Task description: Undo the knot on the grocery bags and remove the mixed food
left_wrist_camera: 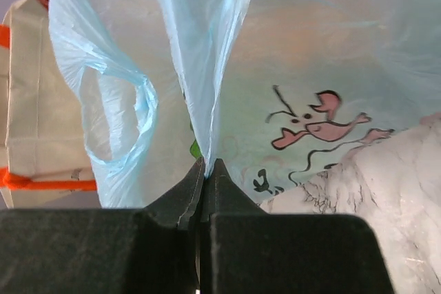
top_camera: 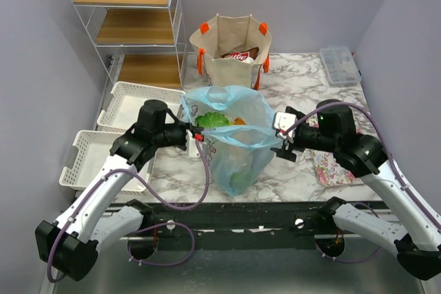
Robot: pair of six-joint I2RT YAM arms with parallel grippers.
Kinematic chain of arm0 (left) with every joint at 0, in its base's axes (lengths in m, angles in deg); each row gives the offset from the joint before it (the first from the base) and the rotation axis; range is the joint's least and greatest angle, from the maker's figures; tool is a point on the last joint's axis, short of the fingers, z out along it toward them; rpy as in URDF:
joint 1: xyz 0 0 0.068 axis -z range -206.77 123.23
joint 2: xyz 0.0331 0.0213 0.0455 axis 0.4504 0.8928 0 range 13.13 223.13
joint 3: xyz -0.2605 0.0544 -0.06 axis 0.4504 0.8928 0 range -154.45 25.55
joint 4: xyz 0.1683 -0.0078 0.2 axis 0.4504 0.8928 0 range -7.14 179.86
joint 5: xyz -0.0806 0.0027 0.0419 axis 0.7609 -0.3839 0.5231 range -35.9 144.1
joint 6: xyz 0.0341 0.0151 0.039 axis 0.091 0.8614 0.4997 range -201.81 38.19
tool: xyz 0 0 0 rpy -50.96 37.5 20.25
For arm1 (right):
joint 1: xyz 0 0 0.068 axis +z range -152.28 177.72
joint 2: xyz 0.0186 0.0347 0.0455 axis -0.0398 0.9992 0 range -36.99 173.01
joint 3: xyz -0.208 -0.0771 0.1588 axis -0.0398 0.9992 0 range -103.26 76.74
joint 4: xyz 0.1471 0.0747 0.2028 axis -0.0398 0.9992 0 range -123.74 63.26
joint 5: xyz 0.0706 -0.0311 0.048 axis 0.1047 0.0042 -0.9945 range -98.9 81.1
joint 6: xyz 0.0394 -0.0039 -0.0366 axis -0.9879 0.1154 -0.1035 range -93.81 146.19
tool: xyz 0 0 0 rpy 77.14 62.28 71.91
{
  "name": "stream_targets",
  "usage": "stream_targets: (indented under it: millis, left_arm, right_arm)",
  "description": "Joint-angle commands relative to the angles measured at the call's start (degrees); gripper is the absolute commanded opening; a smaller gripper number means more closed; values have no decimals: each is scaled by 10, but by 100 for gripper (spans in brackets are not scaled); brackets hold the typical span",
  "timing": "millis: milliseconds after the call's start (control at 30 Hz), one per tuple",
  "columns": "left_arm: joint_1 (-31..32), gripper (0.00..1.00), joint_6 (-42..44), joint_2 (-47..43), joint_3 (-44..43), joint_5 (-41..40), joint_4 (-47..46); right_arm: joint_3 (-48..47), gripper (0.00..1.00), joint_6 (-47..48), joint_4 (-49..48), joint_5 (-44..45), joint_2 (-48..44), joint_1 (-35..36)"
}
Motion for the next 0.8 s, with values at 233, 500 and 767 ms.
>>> stream_targets:
  millis: [233,500,767]
  left_arm:
    - [68,0,162,-61,32,-15,96]
    - [69,0,186,-59,36,-45,54]
    - [77,0,220,-77,46,-42,33]
  right_arm:
    - [-370,96,-55,157,-93,190,-2]
    - [-414,100,-40,46,-77,232,-2]
    - [-366,100,-51,-87,-16,374,-2]
